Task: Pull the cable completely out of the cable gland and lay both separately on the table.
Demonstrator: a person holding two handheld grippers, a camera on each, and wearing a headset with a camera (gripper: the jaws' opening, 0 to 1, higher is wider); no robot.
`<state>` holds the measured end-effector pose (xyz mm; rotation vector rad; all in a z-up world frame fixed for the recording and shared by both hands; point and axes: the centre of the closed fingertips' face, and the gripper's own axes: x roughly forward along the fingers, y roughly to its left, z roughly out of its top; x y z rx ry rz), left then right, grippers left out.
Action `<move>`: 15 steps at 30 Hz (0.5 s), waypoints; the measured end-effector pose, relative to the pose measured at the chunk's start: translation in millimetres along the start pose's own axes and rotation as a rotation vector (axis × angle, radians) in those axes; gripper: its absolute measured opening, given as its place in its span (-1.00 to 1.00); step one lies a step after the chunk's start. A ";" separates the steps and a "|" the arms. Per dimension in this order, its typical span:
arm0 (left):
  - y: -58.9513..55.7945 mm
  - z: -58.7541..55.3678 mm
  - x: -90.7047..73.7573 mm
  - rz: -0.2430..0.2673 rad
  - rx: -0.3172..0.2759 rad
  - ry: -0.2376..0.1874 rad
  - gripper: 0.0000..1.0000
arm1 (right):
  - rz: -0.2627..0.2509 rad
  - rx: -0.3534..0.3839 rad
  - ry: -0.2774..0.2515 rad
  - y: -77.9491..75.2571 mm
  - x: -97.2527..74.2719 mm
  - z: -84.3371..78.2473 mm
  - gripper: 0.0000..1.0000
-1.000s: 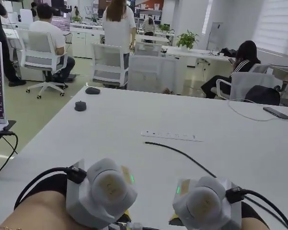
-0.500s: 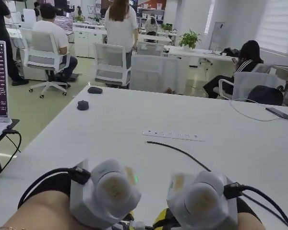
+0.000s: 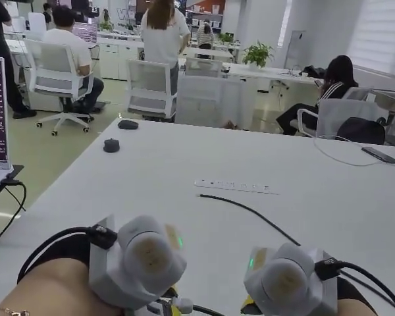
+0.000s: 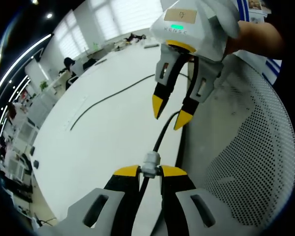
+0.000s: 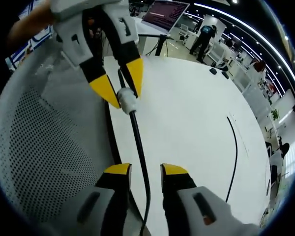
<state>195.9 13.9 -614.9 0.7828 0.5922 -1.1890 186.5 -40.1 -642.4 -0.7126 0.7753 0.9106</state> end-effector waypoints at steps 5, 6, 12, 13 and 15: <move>-1.9 1.6 -0.2 -0.002 0.012 0.000 -0.67 | 0.029 -0.058 -0.107 10.9 2.2 40.9 -0.54; -2.3 2.5 -0.7 -0.003 0.013 -0.003 -0.67 | 0.026 -0.074 -0.112 11.6 2.9 45.7 -0.55; -2.0 3.0 -2.4 -0.002 0.012 -0.007 -0.67 | 0.033 -0.116 -0.113 10.4 3.7 48.7 -0.86; -1.2 3.2 -3.3 -0.001 0.009 -0.009 -0.67 | 0.035 -0.112 -0.114 10.2 3.7 47.7 -0.88; 0.7 2.8 -4.0 0.003 0.006 -0.011 -0.67 | 0.042 -0.112 -0.114 10.0 3.3 44.5 -0.93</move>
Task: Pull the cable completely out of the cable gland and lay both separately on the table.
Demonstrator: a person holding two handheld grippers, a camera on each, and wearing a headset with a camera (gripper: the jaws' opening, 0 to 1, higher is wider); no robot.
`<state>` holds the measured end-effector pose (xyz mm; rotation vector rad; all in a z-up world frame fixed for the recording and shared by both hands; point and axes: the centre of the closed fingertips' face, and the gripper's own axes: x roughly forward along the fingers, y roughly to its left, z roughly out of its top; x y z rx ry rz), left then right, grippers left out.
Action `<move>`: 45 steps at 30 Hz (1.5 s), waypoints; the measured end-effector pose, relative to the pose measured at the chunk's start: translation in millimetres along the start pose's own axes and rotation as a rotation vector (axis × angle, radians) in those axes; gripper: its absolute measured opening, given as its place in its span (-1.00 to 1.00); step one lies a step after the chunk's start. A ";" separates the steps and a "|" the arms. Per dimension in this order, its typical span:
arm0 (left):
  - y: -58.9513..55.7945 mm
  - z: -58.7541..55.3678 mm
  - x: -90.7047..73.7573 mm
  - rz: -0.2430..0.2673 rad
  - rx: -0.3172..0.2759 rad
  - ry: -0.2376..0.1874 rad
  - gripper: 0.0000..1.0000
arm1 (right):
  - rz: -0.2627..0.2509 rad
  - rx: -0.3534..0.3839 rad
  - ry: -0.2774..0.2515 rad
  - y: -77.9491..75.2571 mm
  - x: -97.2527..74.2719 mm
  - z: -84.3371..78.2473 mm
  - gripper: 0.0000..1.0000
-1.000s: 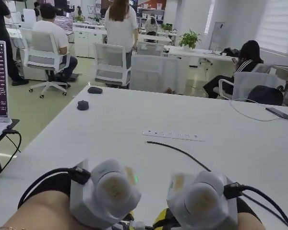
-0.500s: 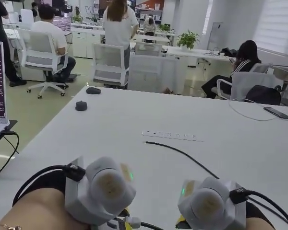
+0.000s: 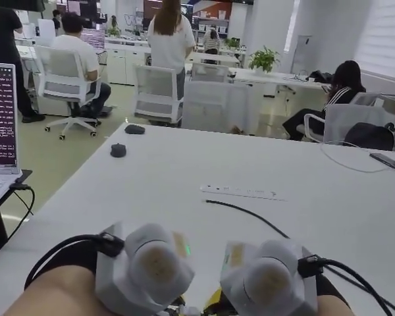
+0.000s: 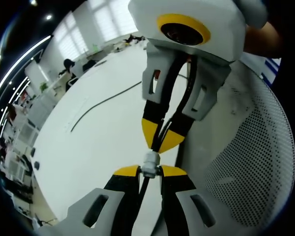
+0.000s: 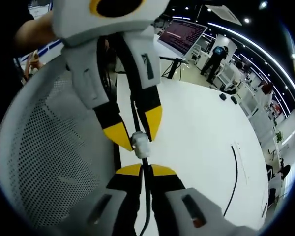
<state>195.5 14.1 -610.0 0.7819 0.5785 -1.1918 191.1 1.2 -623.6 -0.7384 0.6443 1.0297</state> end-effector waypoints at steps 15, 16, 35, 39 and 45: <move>11.4 -4.2 -3.7 0.028 -0.012 0.004 -0.67 | -0.032 0.066 0.138 -11.6 0.7 -45.6 -0.81; 11.4 -4.1 -3.8 0.027 -0.009 0.004 -0.67 | -0.041 0.066 0.121 -12.7 0.7 -41.0 -0.66; 11.8 -4.4 -7.0 0.033 -0.019 -0.010 -0.67 | -0.020 -0.039 0.022 -9.3 5.7 -1.2 -0.93; 13.6 -4.9 -8.6 0.038 -0.023 -0.013 -0.67 | -0.034 -0.009 0.044 -13.4 4.1 -13.8 -0.93; 12.3 -3.8 -8.2 0.037 -0.016 -0.014 -0.68 | -0.046 0.003 0.064 -14.1 3.5 -17.0 -0.69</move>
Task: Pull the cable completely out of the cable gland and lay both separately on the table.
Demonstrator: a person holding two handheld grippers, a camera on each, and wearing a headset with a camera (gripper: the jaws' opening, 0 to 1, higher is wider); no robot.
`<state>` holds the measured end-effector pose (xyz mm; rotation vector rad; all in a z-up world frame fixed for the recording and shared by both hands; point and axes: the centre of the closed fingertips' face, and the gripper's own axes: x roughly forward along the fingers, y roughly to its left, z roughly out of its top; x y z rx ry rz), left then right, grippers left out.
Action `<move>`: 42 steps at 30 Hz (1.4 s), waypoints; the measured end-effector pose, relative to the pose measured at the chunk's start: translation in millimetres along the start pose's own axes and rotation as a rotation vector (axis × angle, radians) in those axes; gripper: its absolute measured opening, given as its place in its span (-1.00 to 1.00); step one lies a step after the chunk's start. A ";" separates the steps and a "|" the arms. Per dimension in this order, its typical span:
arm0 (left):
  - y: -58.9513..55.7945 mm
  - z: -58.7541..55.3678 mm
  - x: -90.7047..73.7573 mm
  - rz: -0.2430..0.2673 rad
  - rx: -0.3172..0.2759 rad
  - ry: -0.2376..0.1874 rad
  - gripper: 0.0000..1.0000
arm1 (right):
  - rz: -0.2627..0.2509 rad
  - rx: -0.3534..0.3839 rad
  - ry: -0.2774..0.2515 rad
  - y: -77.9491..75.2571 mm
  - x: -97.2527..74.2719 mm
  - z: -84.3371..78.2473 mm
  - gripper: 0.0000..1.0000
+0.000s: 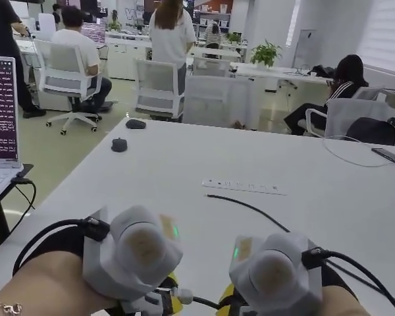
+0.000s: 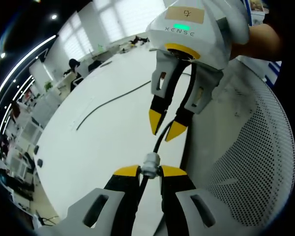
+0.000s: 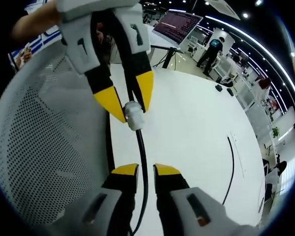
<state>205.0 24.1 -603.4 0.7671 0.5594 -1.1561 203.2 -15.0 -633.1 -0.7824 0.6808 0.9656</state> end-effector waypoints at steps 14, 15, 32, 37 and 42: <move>0.5 0.0 -4.7 0.007 -0.002 -0.007 -0.67 | 0.033 -0.106 -0.087 8.9 1.6 35.4 -0.93; 1.1 -1.0 -5.8 0.009 -0.003 -0.007 -0.67 | 0.034 -0.106 -0.078 8.8 1.0 33.1 -0.93; 17.1 -8.5 -19.4 0.048 -0.017 0.000 -0.67 | -0.005 -0.059 -0.004 -8.4 -6.6 0.4 -0.94; 20.7 -11.0 -20.9 0.056 -0.021 0.005 -0.67 | -0.006 -0.049 0.019 -12.1 -7.7 -10.6 -0.94; 28.4 -15.4 -26.7 0.077 -0.034 0.009 -0.67 | -0.013 -0.041 0.062 -24.1 -10.2 -31.3 -0.94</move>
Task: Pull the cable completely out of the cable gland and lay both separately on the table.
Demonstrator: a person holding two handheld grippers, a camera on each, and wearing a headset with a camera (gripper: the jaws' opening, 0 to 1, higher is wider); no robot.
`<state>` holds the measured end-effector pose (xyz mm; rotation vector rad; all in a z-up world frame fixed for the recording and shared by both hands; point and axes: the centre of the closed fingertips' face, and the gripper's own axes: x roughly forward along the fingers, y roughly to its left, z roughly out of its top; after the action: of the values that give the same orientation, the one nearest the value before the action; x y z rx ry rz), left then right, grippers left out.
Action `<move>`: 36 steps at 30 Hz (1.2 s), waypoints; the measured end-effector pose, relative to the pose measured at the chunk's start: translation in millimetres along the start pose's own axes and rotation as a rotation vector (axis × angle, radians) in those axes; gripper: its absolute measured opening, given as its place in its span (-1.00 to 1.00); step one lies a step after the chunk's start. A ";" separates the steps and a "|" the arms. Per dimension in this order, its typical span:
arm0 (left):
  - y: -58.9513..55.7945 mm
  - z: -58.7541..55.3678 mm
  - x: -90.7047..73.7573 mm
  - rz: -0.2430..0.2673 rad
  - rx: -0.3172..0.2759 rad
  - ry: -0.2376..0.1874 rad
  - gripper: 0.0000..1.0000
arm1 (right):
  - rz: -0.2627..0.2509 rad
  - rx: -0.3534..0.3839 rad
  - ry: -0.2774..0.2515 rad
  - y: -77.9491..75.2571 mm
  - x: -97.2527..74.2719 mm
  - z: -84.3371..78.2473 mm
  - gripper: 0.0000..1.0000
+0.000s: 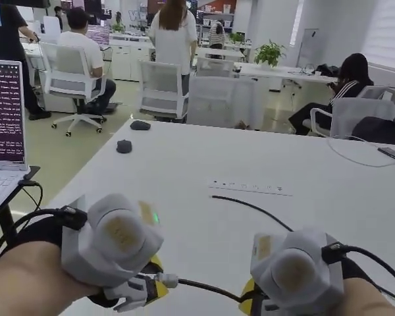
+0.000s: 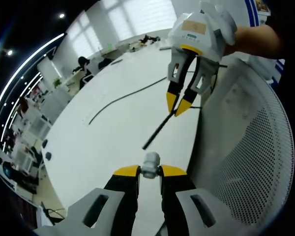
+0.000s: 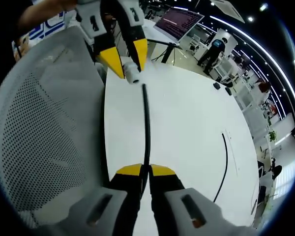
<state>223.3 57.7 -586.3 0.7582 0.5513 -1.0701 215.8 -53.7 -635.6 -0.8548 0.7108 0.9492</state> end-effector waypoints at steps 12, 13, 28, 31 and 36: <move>-14.1 -9.0 6.1 -0.027 -0.044 0.027 -0.67 | -0.128 0.234 -0.159 -155.1 22.9 2.7 -0.93; -15.0 -10.1 7.1 -0.030 -0.049 0.029 -0.67 | -0.144 0.255 -0.157 -169.7 27.2 1.6 -0.93; -10.6 -14.4 20.5 -0.080 -0.120 0.040 -0.67 | -0.413 0.555 -0.077 -332.2 69.0 -80.6 -0.78; -5.0 -6.8 27.4 -0.104 -0.107 0.011 -0.66 | -0.409 0.563 -0.100 -330.4 54.4 -83.2 -0.62; -3.4 11.3 56.3 -0.190 -0.080 -0.072 -0.66 | -0.359 0.523 -0.176 -303.4 16.3 -73.1 -0.65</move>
<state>242.6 16.0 -620.9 0.6034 0.6103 -1.2389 484.7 -207.3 -593.4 -0.4085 0.5885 0.4737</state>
